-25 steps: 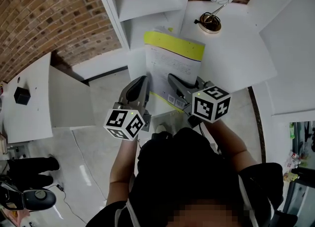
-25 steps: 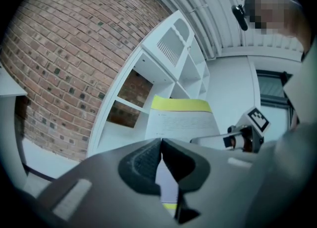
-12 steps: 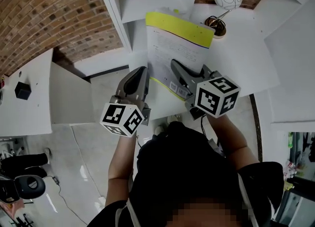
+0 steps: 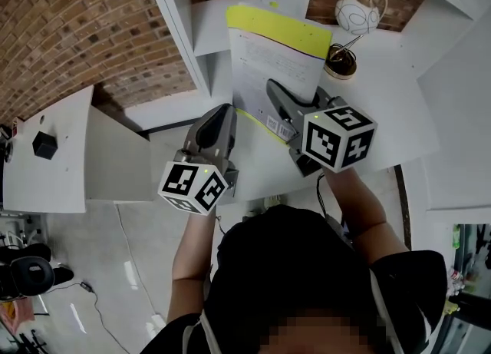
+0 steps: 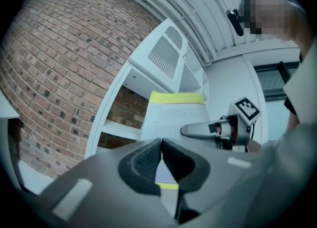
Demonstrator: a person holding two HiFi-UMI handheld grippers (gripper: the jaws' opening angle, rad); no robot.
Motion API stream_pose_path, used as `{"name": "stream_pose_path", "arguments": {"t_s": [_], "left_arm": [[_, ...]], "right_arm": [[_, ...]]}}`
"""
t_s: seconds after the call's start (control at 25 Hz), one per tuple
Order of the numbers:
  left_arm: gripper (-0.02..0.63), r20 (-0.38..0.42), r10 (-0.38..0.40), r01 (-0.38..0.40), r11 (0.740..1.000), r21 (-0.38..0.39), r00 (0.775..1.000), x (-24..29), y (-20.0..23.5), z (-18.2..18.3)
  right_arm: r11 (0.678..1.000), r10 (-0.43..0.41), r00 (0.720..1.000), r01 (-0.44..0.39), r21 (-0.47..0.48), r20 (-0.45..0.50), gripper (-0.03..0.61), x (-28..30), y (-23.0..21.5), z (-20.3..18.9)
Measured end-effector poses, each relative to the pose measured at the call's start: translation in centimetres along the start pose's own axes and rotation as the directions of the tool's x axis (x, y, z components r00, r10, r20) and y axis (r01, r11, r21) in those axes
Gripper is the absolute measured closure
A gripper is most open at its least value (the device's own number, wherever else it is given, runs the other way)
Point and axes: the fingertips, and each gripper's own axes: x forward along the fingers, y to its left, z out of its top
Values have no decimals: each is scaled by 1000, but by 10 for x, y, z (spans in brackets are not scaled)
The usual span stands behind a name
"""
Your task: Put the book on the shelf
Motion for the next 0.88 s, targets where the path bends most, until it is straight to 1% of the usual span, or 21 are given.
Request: {"name": "stream_pose_path", "arguments": {"t_s": [0.12,0.24,0.44,0.72,0.88], "left_arm": [[612,6,5,-4,1000,-4,1000,4,1,1],[612,14,2,-2,1000,-5,1000,9,1,4],[612,32,1,-1,1000,19,999,14,6,18],[612,53,15,-17,999,38,998,18,15,33],[612,59,16,-18,999,40,998,21,17,36]], "right_arm": [[1000,-3,1000,3,-8,13,512,7,-2,13],[999,-11,1000,12,-45,17,512,13,-4,24],[995,-31,999,32,-95,8,512,25,-6,36],[996,-13,1000,15,-87,23,512,37,-6,44],[994,-15,1000,17,-106,23,512,42,-8,51]]}}
